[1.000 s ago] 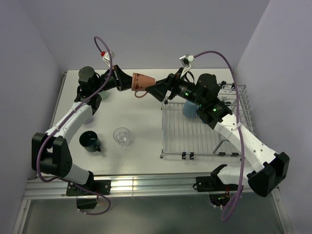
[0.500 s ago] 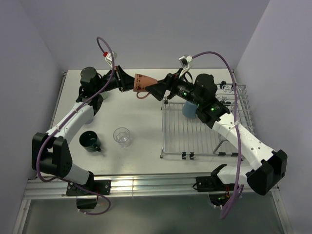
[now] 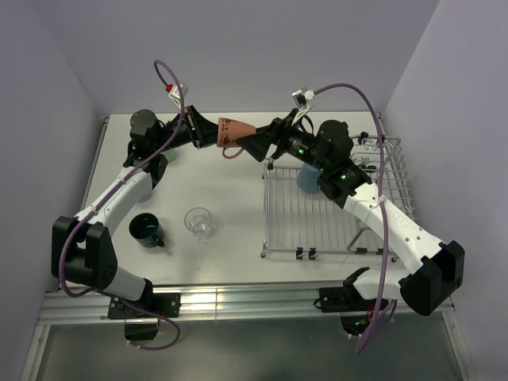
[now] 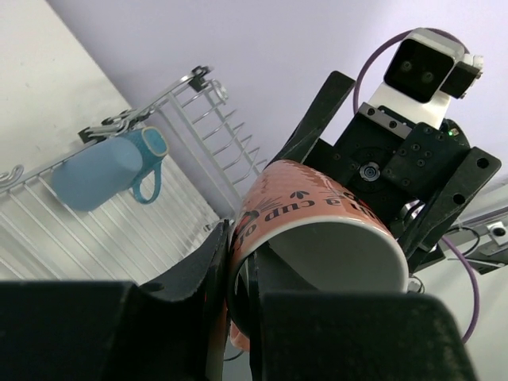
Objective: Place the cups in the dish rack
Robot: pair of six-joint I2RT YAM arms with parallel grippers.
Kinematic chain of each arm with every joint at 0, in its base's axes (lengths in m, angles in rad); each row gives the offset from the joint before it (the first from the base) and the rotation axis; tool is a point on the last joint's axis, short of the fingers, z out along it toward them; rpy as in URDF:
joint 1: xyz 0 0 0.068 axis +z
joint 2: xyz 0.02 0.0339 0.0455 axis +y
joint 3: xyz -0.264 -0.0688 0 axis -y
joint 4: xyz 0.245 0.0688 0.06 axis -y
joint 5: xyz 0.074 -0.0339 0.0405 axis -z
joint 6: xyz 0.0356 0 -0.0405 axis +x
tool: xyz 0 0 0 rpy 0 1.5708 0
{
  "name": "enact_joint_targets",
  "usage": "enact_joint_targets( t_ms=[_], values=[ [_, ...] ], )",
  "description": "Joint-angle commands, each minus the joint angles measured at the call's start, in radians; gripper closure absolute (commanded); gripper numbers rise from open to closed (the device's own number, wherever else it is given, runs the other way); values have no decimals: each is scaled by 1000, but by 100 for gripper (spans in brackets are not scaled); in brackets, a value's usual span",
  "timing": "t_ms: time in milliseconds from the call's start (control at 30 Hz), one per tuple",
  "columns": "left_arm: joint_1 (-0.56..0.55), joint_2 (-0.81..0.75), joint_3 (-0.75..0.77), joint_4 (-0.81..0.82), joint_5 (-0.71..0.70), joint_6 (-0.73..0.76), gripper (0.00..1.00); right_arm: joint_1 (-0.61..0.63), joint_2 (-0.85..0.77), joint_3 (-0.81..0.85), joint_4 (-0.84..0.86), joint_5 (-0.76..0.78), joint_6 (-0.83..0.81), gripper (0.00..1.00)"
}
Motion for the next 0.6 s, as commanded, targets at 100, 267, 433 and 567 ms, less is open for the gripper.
enact_joint_targets(
  t_ms=[100,267,433,567],
  values=[
    [-33,-93,32,0,63,46,100,-20,-17,-18,-43,41,-36,2],
    [-33,-101,26,-2,67,46,100,-31,-25,-29,-43,44,-40,2],
    [-33,-101,21,6,73,43,100,-48,-27,-39,-15,3,-20,2],
    [-38,-76,0,128,89,-53,100,-49,3,-36,46,-95,36,2]
  ],
)
